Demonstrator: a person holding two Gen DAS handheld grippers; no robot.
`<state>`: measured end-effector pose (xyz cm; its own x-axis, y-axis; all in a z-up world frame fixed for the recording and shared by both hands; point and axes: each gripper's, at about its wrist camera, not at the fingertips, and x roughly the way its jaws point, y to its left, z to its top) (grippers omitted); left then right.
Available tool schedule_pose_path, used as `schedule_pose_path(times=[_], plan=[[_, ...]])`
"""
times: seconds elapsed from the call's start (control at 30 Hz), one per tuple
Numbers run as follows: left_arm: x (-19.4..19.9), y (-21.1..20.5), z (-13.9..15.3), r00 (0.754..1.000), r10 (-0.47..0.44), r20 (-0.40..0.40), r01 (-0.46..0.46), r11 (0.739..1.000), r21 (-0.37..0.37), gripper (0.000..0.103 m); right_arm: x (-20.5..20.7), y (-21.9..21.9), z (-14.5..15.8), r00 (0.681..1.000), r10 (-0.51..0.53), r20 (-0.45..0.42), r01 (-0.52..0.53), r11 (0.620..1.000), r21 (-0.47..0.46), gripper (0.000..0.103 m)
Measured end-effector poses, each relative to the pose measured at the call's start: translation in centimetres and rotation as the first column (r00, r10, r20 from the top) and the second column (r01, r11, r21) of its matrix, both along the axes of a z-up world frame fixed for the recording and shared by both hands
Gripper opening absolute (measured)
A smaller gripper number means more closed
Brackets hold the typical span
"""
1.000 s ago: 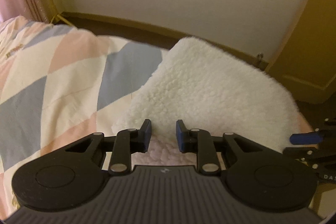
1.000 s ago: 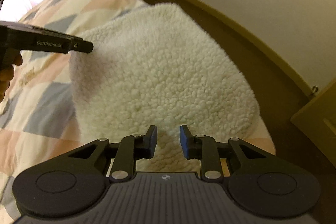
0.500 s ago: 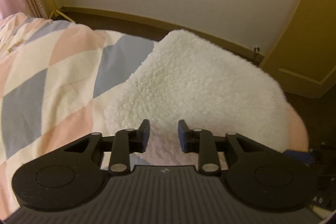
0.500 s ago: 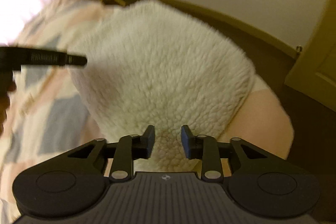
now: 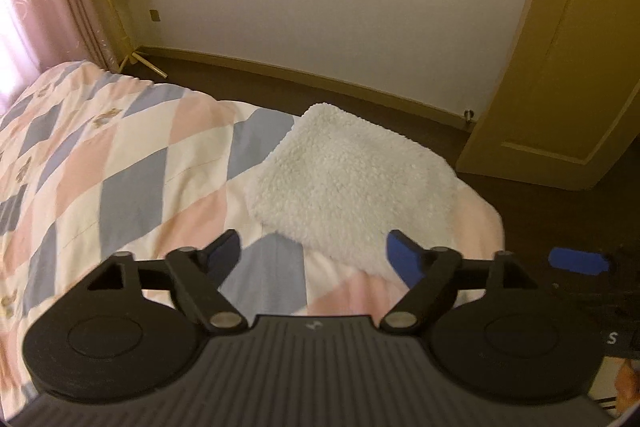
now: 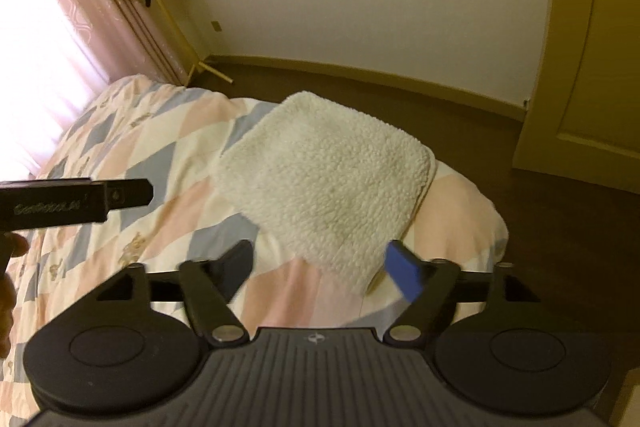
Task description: Fold clothes
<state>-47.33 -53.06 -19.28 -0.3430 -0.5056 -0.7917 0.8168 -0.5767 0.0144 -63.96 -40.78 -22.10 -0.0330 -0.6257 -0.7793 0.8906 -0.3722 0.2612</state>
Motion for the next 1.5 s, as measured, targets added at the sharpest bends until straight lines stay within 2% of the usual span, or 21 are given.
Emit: schedule_pose_path(times=[0.07,0.1,0.2,0.4,0.73,0.83,0.97,1.07,1.2,1.3,1.43,1.5], plan=[[1.1,1.6,1.5,1.0,0.002,-0.007,-0.002,1.0,-0.015,0.085,1.1,1.7,1.6,1.0,-0.001,-0.031,0.001,1.0,-0.003,0.087],[1.7,2.4,2.1,1.0,0.001,-0.008,-0.001,1.0,-0.021,0.086,1.7,2.4,2.4,0.999,-0.002,-0.048,0.002,1.0,-0.003,0.094],[3.1,4.5,3.4,1.0,-0.005,-0.009,0.005,0.999,-0.033,0.09,3.2,4.2,3.9,0.996,-0.015,-0.083,0.015,1.0,-0.004,0.1],[4.8,7.7,4.5,0.999,-0.034,-0.014,0.034,0.998,-0.043,0.092,4.7,7.3,4.8,0.995,-0.072,-0.073,0.072,0.997,-0.002,0.101],[4.7,10.3,4.9,0.996,-0.08,-0.048,0.079,0.996,-0.03,0.099,5.3,10.3,5.4,0.991,-0.111,-0.08,0.113,0.993,0.021,0.101],[4.6,10.6,5.0,0.996,-0.069,-0.055,0.067,0.997,-0.04,0.102,5.0,10.2,5.5,0.99,-0.122,-0.077,0.125,0.991,0.044,0.101],[5.3,10.3,4.9,0.996,-0.006,-0.084,0.002,0.999,-0.044,0.102,4.4,9.8,5.9,0.988,-0.14,-0.069,0.143,0.989,0.044,0.101],[5.5,9.9,5.0,0.997,0.034,-0.063,-0.038,0.998,-0.052,0.102,4.0,9.4,6.2,0.986,-0.155,-0.06,0.157,0.987,0.041,0.101],[5.4,9.8,5.8,0.997,0.063,-0.041,-0.067,0.992,-0.104,0.102,3.4,8.8,6.6,0.984,-0.174,-0.049,0.176,0.984,0.037,0.101],[5.3,9.4,6.2,0.995,0.086,-0.053,-0.09,0.993,-0.081,0.102,2.9,8.4,6.9,0.981,-0.189,-0.036,0.19,0.981,0.034,0.101],[4.9,9.0,6.4,0.989,0.133,-0.06,-0.136,0.989,-0.053,0.102,1.3,7.9,6.6,0.974,-0.223,0.046,0.221,0.975,0.037,0.101],[4.8,8.6,6.2,0.987,0.147,-0.067,-0.149,0.988,-0.026,0.102,0.9,7.5,6.5,0.978,-0.206,0.04,0.204,0.978,0.044,0.101]])
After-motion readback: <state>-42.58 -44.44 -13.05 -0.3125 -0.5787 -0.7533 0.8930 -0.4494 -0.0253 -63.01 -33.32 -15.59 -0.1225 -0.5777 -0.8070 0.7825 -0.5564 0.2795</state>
